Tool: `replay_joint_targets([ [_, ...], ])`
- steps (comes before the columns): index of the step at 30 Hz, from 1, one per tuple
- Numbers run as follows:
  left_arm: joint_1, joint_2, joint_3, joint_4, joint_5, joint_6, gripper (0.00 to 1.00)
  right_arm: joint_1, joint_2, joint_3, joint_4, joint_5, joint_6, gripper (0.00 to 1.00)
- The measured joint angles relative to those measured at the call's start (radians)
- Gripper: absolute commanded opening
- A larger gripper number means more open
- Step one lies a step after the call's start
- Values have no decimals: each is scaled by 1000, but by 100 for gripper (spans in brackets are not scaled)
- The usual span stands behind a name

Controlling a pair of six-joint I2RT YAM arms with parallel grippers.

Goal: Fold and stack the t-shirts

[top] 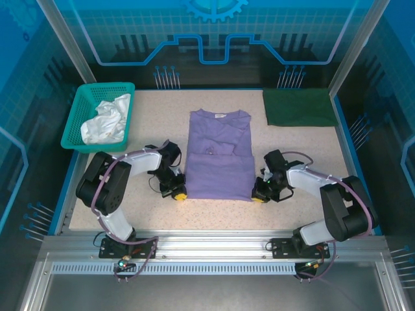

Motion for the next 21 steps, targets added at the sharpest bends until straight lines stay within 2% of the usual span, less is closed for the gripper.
replay_joint_targets([
  [7, -4, -1, 1, -3, -5, 4, 0, 37, 14, 26, -27, 42, -10, 1],
  [12, -25, -28, -2, -15, -50, 20, 0, 109, 13, 32, -37, 67, -13, 0],
  [15, -60, -85, -14, -42, -82, 19, 0, 178, -15, 15, -47, 80, -3, 0],
  [21, -116, -262, -60, -130, -105, 18, 0, 309, -177, -88, -136, 95, 65, 0],
])
